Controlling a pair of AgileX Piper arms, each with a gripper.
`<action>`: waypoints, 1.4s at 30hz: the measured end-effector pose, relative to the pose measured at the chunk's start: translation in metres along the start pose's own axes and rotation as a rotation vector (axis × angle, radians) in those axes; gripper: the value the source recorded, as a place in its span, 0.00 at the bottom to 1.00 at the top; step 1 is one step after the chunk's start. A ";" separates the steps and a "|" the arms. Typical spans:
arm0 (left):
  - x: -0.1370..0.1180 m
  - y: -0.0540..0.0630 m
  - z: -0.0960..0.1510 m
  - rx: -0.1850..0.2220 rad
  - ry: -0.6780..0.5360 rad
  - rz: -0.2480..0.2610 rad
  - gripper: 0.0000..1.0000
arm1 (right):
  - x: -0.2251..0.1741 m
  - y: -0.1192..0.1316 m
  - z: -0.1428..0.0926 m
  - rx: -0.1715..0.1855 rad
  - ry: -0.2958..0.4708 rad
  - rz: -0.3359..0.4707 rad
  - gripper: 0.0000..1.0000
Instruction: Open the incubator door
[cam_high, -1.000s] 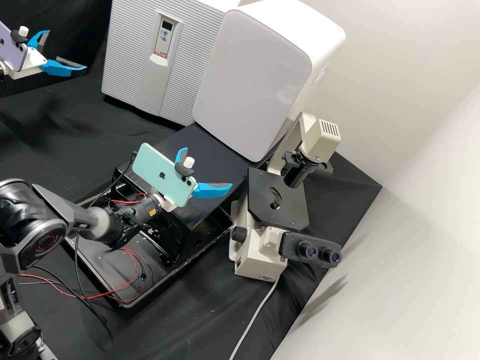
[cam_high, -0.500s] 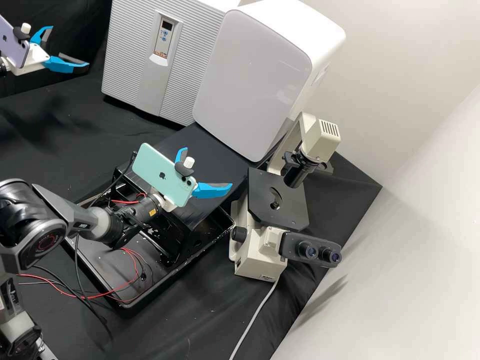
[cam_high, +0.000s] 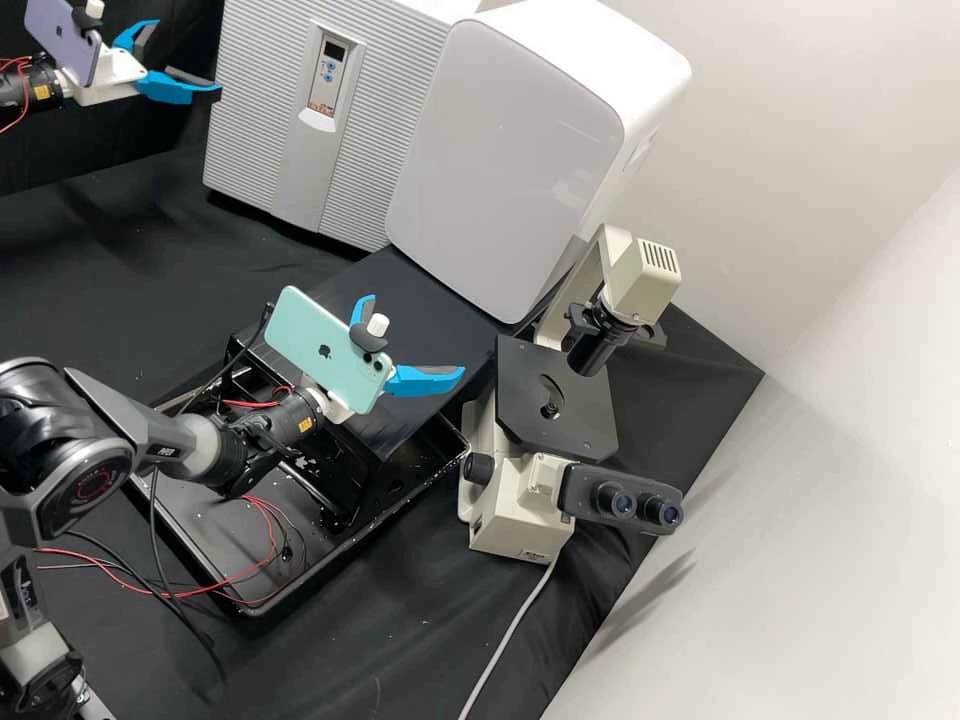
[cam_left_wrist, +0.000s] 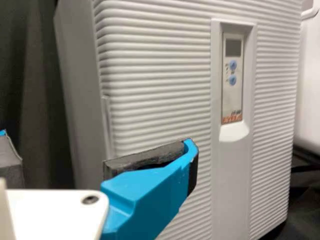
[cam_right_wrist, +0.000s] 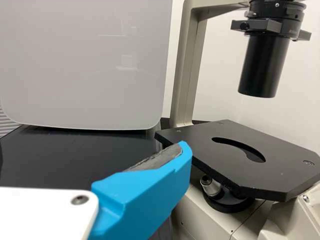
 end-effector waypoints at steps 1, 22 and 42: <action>0.005 0.002 0.000 -0.004 -0.018 0.002 1.00 | 0.000 0.000 0.000 0.000 0.000 0.000 1.00; 0.056 -0.004 -0.005 -0.056 -0.113 -0.083 1.00 | 0.000 0.000 0.000 0.000 0.000 0.000 1.00; 0.062 0.006 0.002 -0.016 -0.181 -0.102 1.00 | 0.000 0.000 0.000 0.000 0.000 0.000 1.00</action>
